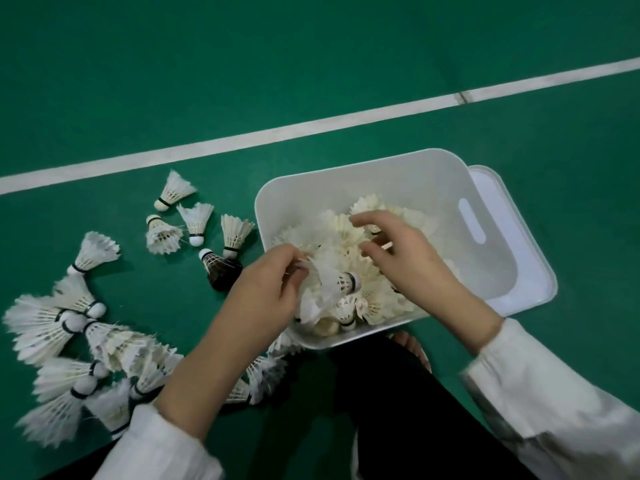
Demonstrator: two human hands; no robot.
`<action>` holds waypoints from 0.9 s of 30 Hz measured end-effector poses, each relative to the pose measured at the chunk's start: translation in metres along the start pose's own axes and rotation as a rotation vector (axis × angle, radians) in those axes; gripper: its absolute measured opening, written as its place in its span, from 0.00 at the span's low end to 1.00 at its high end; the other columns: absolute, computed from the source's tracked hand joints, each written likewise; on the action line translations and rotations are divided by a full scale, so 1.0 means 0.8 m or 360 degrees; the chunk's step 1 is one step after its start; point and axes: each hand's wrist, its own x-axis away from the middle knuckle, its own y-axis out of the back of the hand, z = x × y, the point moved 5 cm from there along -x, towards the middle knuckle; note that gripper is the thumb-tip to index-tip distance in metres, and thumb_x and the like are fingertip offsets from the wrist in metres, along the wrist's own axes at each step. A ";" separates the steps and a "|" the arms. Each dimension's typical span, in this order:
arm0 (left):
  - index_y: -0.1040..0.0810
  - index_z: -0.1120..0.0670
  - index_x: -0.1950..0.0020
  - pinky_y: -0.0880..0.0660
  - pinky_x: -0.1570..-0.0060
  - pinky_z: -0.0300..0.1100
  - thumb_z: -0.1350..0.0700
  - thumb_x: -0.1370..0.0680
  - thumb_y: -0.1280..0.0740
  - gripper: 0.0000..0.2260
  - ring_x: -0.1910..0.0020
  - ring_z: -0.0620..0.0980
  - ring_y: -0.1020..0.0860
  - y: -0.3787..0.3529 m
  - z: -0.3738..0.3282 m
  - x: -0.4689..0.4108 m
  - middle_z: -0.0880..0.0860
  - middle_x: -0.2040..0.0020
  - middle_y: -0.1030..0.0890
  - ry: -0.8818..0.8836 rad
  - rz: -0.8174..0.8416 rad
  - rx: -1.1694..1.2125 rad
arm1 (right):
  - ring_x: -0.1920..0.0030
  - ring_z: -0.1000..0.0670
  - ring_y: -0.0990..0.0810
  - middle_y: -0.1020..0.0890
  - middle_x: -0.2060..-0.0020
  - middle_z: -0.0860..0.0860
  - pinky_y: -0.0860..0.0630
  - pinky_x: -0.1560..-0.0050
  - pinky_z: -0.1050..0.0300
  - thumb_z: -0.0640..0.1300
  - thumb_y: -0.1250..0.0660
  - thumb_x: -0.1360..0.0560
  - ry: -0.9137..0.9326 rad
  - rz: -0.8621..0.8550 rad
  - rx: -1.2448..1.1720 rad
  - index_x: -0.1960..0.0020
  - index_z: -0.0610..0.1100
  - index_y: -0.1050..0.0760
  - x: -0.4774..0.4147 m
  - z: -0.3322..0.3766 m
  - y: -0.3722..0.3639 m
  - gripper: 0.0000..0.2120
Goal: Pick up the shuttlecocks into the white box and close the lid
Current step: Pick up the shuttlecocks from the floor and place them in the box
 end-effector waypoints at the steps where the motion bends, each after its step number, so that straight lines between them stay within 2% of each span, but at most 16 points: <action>1: 0.28 0.54 0.55 0.33 0.64 0.34 0.58 0.22 0.38 0.02 0.61 0.42 0.27 -0.003 -0.006 0.001 0.47 0.61 0.25 -0.0054 0.0044 0.0008 | 0.56 0.58 0.25 0.27 0.49 0.66 0.32 0.61 0.75 0.38 0.38 0.23 0.0055 0.0046 -0.0043 0.36 0.55 0.31 0.002 0.005 -0.001 0.20; 4: 0.28 0.55 0.54 0.34 0.62 0.30 0.60 0.23 0.38 0.01 0.59 0.41 0.28 -0.015 -0.022 0.008 0.47 0.60 0.26 -0.0161 0.0127 0.0036 | 0.52 0.64 0.28 0.29 0.39 0.61 0.34 0.48 0.71 0.35 0.35 0.26 0.0276 0.0336 0.0121 0.32 0.56 0.34 0.002 0.011 -0.024 0.26; 6: 0.29 0.54 0.55 0.34 0.63 0.29 0.61 0.23 0.38 0.03 0.60 0.39 0.29 -0.024 -0.024 0.015 0.44 0.61 0.27 -0.0161 0.0131 0.0062 | 0.54 0.65 0.30 0.26 0.40 0.58 0.36 0.48 0.69 0.38 0.34 0.26 0.0244 0.0463 0.0225 0.33 0.54 0.32 0.001 0.002 -0.037 0.24; 7: 0.30 0.53 0.56 0.34 0.64 0.28 0.61 0.23 0.38 0.04 0.61 0.38 0.29 -0.027 -0.024 0.018 0.43 0.62 0.28 -0.0155 0.0120 0.0069 | 0.55 0.62 0.28 0.23 0.44 0.56 0.34 0.50 0.66 0.40 0.33 0.26 0.0195 0.0457 0.0213 0.36 0.53 0.30 0.001 -0.003 -0.039 0.21; 10: 0.28 0.54 0.55 0.33 0.60 0.28 0.60 0.23 0.37 0.03 0.60 0.38 0.28 -0.036 -0.026 0.022 0.43 0.59 0.26 -0.0179 0.0110 0.0085 | 0.57 0.50 0.22 0.20 0.59 0.50 0.25 0.53 0.54 0.41 0.33 0.26 0.0071 0.0232 0.0038 0.48 0.48 0.24 0.002 -0.012 -0.027 0.07; 12: 0.26 0.55 0.53 0.31 0.53 0.27 0.59 0.23 0.37 0.01 0.56 0.38 0.26 -0.036 -0.028 0.019 0.43 0.47 0.25 -0.0204 0.0096 0.0100 | 0.60 0.47 0.22 0.21 0.64 0.49 0.26 0.57 0.54 0.41 0.34 0.26 0.0018 -0.0013 0.0029 0.53 0.46 0.24 0.000 -0.017 -0.007 0.02; 14: 0.25 0.54 0.52 0.28 0.51 0.30 0.56 0.23 0.37 0.03 0.55 0.38 0.25 -0.029 -0.025 0.014 0.42 0.43 0.27 -0.0142 0.0044 0.0096 | 0.64 0.47 0.22 0.21 0.65 0.48 0.26 0.61 0.55 0.41 0.36 0.25 -0.0086 -0.0281 0.0054 0.53 0.45 0.25 -0.006 -0.029 0.023 0.02; 17: 0.25 0.51 0.52 0.25 0.59 0.38 0.54 0.23 0.37 0.03 0.62 0.40 0.24 -0.014 -0.015 0.005 0.42 0.57 0.22 0.0022 -0.0047 0.0032 | 0.71 0.51 0.23 0.21 0.65 0.48 0.27 0.71 0.56 0.42 0.38 0.24 -0.0347 -0.0496 -0.0069 0.52 0.45 0.28 -0.023 -0.064 0.062 0.01; 19: 0.24 0.51 0.54 0.26 0.63 0.41 0.53 0.23 0.37 0.03 0.66 0.42 0.25 -0.009 -0.012 0.004 0.43 0.63 0.22 0.0073 -0.0077 0.0000 | 0.71 0.48 0.23 0.21 0.63 0.46 0.25 0.69 0.52 0.41 0.38 0.24 -0.0489 -0.0510 -0.0012 0.52 0.44 0.28 -0.040 -0.092 0.064 0.02; 22: 0.24 0.52 0.54 0.25 0.64 0.47 0.53 0.23 0.37 0.04 0.67 0.48 0.24 -0.008 -0.007 0.009 0.47 0.65 0.22 0.0122 -0.0073 -0.0007 | 0.59 0.41 0.20 0.19 0.59 0.42 0.22 0.57 0.48 0.38 0.39 0.26 -0.0627 -0.0361 0.0301 0.53 0.41 0.27 -0.061 -0.129 0.035 0.04; 24: 0.24 0.53 0.53 0.25 0.63 0.50 0.53 0.23 0.37 0.05 0.67 0.49 0.24 -0.008 -0.006 0.012 0.48 0.65 0.23 0.0139 -0.0071 -0.0011 | 0.57 0.40 0.21 0.19 0.57 0.41 0.26 0.58 0.52 0.35 0.41 0.26 -0.0690 -0.0185 0.0572 0.52 0.38 0.26 -0.065 -0.150 0.008 0.07; 27: 0.23 0.53 0.53 0.25 0.63 0.50 0.53 0.23 0.37 0.05 0.68 0.49 0.25 -0.008 -0.005 0.014 0.48 0.67 0.24 0.0140 -0.0073 -0.0026 | 0.57 0.41 0.22 0.20 0.57 0.42 0.28 0.61 0.55 0.35 0.42 0.27 -0.0740 -0.0102 0.0794 0.50 0.36 0.25 -0.061 -0.163 0.002 0.09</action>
